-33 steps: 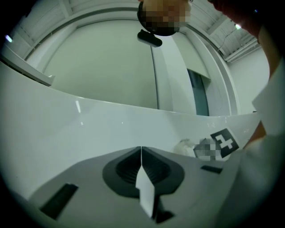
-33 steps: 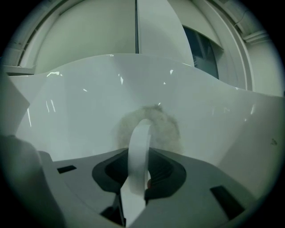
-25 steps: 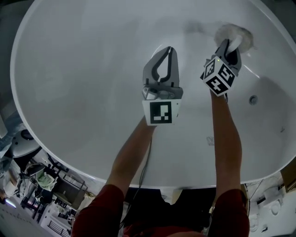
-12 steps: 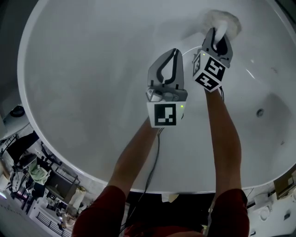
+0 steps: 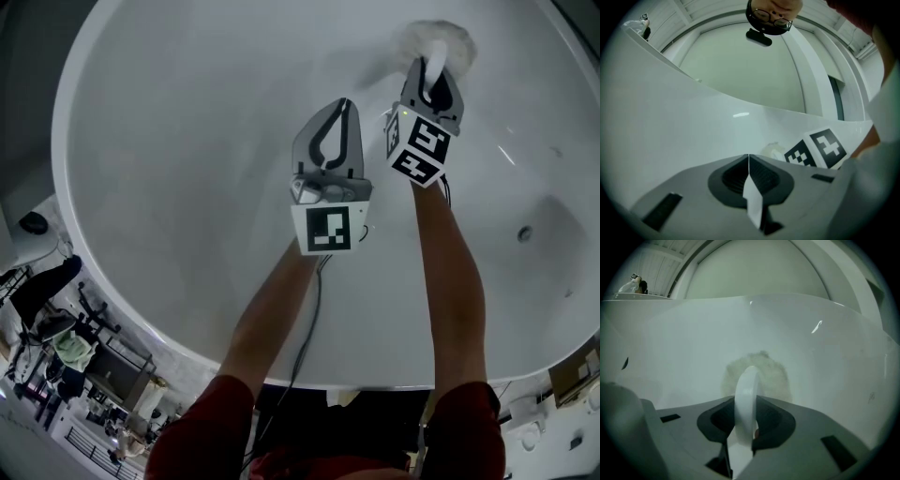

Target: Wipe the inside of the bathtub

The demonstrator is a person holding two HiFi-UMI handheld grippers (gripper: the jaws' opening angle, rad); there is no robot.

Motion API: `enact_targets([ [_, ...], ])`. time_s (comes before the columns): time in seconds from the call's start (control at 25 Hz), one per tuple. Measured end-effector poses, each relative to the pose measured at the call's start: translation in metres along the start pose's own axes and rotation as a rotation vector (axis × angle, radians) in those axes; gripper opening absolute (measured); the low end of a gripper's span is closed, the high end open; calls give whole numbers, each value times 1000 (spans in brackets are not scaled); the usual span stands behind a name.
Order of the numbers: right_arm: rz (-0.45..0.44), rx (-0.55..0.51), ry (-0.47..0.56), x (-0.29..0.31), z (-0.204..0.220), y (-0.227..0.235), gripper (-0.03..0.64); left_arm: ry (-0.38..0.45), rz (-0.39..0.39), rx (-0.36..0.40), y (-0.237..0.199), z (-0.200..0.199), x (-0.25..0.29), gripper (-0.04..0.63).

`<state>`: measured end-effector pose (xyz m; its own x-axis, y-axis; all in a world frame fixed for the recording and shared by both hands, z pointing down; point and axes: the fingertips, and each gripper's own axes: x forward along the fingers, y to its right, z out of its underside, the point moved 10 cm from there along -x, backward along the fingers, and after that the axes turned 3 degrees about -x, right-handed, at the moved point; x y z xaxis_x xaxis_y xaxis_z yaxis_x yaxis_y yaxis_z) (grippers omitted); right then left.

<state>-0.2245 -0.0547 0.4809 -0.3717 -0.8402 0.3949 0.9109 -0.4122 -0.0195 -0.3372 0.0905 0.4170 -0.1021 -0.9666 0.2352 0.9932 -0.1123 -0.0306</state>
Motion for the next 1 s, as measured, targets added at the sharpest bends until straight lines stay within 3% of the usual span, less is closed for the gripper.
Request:
enact_targets([
  [0.2,-23,-40,17,-29,-17,24,95,6,25,-9,29,-18,-5,15],
  [0.4,6,37,36,-77,-19,77,95,27,71,15,80,-37,-9,15],
  [0.68,112,86,95,-163,-52,216,95,61,160,32,210,-90,-12,15],
  [0.84,242,96,124,-203,-65,277,95,94,281,35,266,-112,-4,15],
  [1.0,336,111,130,-252,-57,376,95,100,370,40,366,-121,-7,15],
])
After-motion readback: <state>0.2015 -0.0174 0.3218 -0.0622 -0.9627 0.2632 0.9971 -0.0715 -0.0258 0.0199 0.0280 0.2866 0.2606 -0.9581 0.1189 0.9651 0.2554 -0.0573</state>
